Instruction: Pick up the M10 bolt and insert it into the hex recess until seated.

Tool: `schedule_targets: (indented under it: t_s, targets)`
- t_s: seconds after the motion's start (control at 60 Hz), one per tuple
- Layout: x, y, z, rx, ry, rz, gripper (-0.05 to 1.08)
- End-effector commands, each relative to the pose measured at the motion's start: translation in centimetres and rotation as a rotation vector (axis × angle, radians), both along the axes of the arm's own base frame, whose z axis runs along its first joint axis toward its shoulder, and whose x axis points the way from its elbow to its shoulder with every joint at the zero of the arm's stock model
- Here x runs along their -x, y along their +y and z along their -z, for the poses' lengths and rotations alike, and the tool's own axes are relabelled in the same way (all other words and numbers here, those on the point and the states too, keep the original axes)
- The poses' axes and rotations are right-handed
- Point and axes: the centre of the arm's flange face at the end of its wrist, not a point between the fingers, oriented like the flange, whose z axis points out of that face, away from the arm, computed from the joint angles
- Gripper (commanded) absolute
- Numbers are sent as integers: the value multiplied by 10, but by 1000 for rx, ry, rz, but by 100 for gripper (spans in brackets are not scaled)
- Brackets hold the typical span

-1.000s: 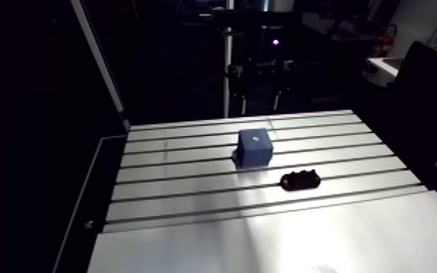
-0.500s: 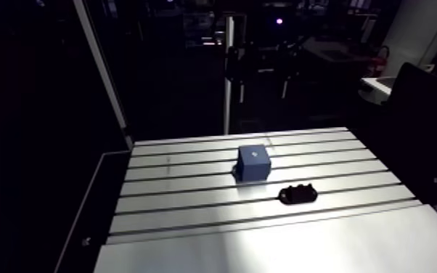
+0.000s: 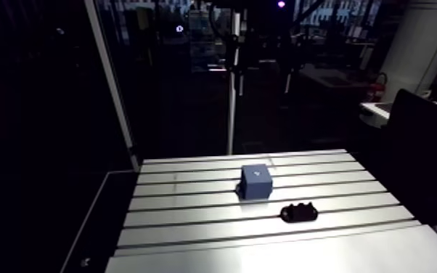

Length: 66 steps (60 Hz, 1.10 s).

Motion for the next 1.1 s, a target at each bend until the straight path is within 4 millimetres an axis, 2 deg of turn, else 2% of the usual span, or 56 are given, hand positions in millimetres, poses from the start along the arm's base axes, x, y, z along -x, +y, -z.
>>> schedule_targets:
  t_s: [0.017,0.167,0.55,0.717,1.1]
  targets:
    - [-13,-6,-23,-5,38,8,1]
    - [-9,-5,-32,-3,44,31,1]
    - [-3,-8,-31,26,28,33,1]
    - [-1,-8,-41,25,48,32,1]
    - [3,-9,-23,37,14,31,1]
